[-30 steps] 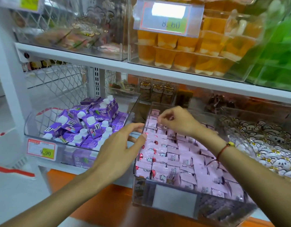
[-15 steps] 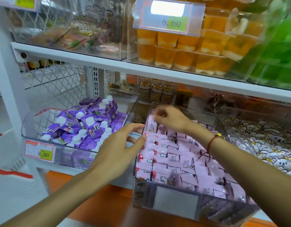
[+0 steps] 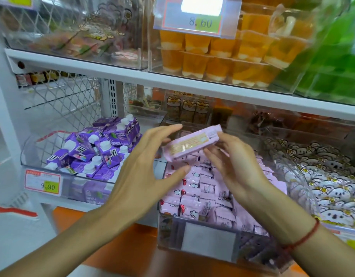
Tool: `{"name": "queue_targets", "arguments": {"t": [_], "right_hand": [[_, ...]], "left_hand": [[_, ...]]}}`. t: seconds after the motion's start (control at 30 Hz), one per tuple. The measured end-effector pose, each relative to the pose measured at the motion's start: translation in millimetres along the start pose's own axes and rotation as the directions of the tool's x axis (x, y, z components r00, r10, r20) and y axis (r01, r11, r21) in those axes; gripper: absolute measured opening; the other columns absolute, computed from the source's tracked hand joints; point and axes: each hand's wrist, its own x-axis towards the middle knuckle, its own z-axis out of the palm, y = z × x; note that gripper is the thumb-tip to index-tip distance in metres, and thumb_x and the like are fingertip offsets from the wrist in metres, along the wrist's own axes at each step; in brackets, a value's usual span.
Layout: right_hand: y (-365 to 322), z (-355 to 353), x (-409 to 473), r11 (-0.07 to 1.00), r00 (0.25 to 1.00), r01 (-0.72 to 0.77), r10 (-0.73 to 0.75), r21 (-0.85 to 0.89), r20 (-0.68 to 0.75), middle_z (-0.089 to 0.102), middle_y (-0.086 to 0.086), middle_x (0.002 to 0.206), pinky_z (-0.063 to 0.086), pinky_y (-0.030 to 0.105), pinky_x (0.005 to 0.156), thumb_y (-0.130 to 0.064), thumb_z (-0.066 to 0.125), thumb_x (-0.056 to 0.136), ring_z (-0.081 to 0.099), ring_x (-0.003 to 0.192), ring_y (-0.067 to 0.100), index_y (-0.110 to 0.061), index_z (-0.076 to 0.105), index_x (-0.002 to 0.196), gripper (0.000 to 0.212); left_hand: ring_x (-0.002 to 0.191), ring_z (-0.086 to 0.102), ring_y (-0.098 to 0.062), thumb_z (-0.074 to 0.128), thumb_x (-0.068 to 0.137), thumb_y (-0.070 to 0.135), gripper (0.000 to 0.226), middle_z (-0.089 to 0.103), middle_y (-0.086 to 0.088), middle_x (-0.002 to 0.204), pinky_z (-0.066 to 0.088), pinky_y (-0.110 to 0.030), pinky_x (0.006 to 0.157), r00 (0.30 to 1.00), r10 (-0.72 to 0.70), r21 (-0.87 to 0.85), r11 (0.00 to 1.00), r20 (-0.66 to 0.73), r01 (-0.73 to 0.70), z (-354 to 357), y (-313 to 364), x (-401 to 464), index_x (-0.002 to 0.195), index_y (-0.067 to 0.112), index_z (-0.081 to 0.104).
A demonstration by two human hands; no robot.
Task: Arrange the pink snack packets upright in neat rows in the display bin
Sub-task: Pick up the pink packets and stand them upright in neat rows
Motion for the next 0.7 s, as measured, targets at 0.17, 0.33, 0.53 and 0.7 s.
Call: {"name": "queue_targets", "arguments": {"t": [0.17, 0.33, 0.53, 0.7], "right_hand": [[-3.8, -0.6, -8.9, 0.99, 0.979, -0.116, 0.128, -0.08, 0.16, 0.073, -0.004, 0.076, 0.057, 0.021, 0.067, -0.026, 0.053, 0.095, 0.07, 0.072, 0.008, -0.011, 0.065, 0.099, 0.019], [-6.7, -7.4, -8.1, 0.734, 0.938, 0.339, -0.215, -0.589, 0.272, 0.055, -0.014, 0.12, 0.042, 0.008, 0.079, -0.046, 0.059, 0.086, 0.053, 0.106, -0.005, -0.029, 0.052, 0.121, 0.04], [4.6, -3.1, -13.7, -0.068, 0.62, 0.746, -0.292, -0.662, 0.729, 0.044, -0.01, 0.133, 0.026, 0.03, 0.101, -0.04, 0.063, 0.086, 0.03, 0.125, 0.01, -0.034, 0.045, 0.135, 0.052], [10.7, -7.1, 0.7, -0.008, 0.607, 0.729, -0.455, -0.685, 0.651, 0.052, -0.007, 0.108, 0.032, 0.027, 0.08, -0.027, 0.066, 0.085, 0.042, 0.1, 0.012, -0.023, 0.058, 0.119, 0.035]], "left_hand": [[0.083, 0.062, 0.006, 0.074, 0.077, 0.025, 0.015, 0.07, 0.019, 0.089, 0.049, -0.011, 0.067, 0.988, -0.149, -0.256, 0.957, -0.04, 0.134, -4.6, 5.1, 7.2, 0.09, 0.032, 0.072], [0.049, 0.051, 0.003, 0.07, 0.076, 0.036, 0.012, 0.06, 0.013, 0.052, 0.046, -0.015, 0.043, 0.831, -0.556, -0.491, 0.715, 0.033, 0.498, -9.4, 0.2, 14.3, 0.068, 0.032, 0.077], [0.047, 0.048, 0.0, 0.069, 0.069, 0.052, 0.022, 0.061, 0.01, 0.053, 0.039, -0.014, 0.039, 0.86, -0.509, -0.44, 0.768, 0.022, 0.465, -9.8, 1.0, 13.0, 0.07, 0.031, 0.076], [0.079, 0.067, 0.002, 0.05, 0.078, 0.058, 0.027, 0.073, 0.018, 0.082, 0.05, -0.017, 0.05, 0.911, -0.41, -0.419, 0.822, 0.035, 0.386, -9.8, 6.6, 12.4, 0.083, 0.044, 0.072]]}}
